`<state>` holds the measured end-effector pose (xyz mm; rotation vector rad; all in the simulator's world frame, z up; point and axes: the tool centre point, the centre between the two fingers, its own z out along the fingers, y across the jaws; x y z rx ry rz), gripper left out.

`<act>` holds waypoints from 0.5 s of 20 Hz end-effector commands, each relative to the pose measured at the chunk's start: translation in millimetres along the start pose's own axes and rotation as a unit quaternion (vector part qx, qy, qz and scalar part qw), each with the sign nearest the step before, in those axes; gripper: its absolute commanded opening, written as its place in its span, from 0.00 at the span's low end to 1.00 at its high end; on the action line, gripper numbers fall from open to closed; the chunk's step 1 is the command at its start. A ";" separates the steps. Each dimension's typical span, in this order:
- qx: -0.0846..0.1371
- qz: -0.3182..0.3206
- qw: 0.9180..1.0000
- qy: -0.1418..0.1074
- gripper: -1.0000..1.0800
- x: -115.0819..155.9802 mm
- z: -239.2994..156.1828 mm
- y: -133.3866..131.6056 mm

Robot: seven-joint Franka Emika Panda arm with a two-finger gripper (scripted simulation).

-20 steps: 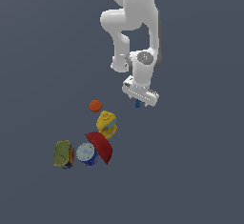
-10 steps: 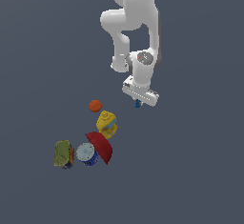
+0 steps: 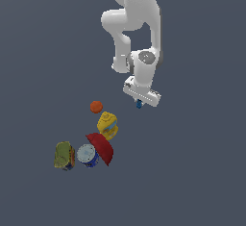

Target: Pick up a designated object from a clutter of objects.

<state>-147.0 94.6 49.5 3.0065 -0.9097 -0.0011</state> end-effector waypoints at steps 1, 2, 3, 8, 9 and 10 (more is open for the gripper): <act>0.000 0.000 1.000 0.000 0.00 1.4 -6.8 -1.2; 0.000 0.000 1.000 0.000 0.00 2.0 -10.4 -1.8; 0.000 0.000 1.000 0.000 0.00 2.7 -14.3 -2.4; 0.000 0.000 1.000 0.000 0.00 7.4 -40.2 -6.6; 0.000 0.000 1.000 0.000 0.00 8.5 -46.6 -7.6; 0.000 0.000 1.000 0.000 0.00 9.8 -53.4 -8.7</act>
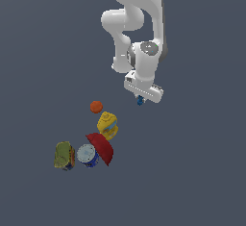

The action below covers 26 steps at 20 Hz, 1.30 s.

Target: Pick up a designated object from a clutter of objects.

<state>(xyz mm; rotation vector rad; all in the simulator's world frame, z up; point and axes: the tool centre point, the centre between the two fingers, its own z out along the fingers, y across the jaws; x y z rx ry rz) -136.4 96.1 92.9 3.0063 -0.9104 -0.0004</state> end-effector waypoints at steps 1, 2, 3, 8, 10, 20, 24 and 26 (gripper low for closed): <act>0.000 0.000 1.000 0.000 0.00 3.0 -17.1 -2.8; 0.000 0.000 1.000 0.000 0.00 4.4 -24.8 -4.0; 0.000 0.000 1.000 0.000 0.00 5.9 -32.8 -5.3; 0.000 0.000 1.000 0.000 0.00 13.4 -73.7 -12.1; 0.000 0.000 1.000 0.000 0.00 16.5 -90.4 -15.0; 0.000 0.000 1.000 0.000 0.00 33.4 -178.3 -30.9; 0.000 0.000 1.000 0.000 0.00 40.9 -214.6 -38.1; 0.000 0.000 1.000 0.000 0.00 44.4 -230.7 -41.5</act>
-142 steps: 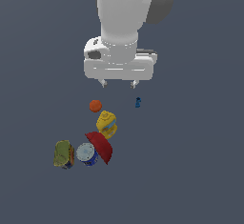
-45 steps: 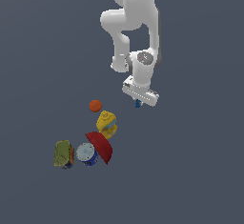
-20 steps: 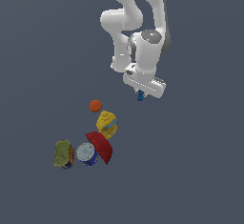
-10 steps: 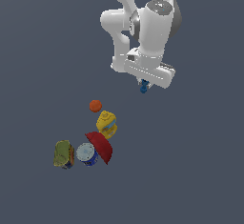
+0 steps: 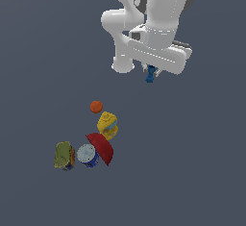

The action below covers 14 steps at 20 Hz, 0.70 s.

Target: Pick up a designated object from a clutter of objects.

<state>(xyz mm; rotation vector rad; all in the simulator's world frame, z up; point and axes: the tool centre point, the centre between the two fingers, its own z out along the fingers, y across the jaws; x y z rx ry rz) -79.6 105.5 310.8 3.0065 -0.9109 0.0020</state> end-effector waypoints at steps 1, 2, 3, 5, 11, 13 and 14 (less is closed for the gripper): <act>0.000 0.000 1.000 -0.001 0.00 4.0 -20.2 -3.9; 0.000 0.000 1.000 -0.001 0.00 5.6 -27.1 -5.4; 0.000 0.000 1.000 -0.001 0.00 7.1 -33.5 -6.9; 0.000 0.000 1.000 -0.001 0.00 9.9 -45.0 -9.6; 0.000 0.000 1.000 -0.001 0.00 15.9 -68.0 -15.5; 0.000 0.000 1.000 -0.001 0.00 17.0 -72.0 -16.6; 0.000 0.000 1.000 -0.001 0.00 17.4 -73.3 -17.0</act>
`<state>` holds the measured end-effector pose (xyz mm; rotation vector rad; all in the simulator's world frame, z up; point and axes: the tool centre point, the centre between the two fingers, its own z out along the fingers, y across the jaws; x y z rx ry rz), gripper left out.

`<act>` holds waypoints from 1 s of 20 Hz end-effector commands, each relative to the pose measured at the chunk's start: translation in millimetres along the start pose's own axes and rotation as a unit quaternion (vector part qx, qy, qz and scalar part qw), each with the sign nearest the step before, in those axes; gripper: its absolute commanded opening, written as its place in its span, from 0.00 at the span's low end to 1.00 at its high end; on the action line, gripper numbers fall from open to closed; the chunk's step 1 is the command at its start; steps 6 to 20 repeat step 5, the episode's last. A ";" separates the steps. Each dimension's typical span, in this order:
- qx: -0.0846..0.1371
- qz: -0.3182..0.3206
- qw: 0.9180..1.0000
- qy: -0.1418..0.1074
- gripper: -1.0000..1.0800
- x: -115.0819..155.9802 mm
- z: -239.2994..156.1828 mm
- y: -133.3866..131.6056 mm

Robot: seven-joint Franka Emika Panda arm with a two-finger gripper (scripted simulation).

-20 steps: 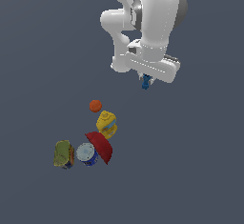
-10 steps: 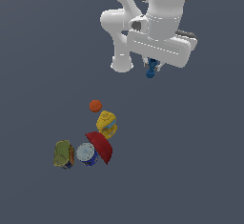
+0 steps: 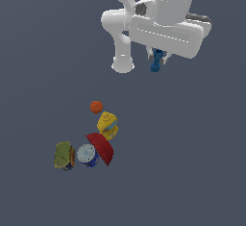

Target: Pick up a designated object from a clutter of objects.

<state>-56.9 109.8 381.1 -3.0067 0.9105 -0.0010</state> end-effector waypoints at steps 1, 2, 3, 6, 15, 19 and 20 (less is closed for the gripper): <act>0.000 0.000 1.000 0.000 0.00 1.1 -3.9 -1.1; 0.000 0.000 1.000 0.000 0.00 1.4 -4.3 -1.4; 0.000 0.000 1.000 0.000 0.00 1.5 -4.3 -1.5; 0.000 0.000 1.000 0.000 0.00 1.5 -3.7 -1.5; 0.000 0.000 1.000 0.000 0.00 1.5 -3.7 -1.5; 0.000 0.000 1.000 0.000 0.00 1.5 -3.7 -1.5; 0.000 0.000 1.000 0.000 0.00 1.5 -3.7 -1.5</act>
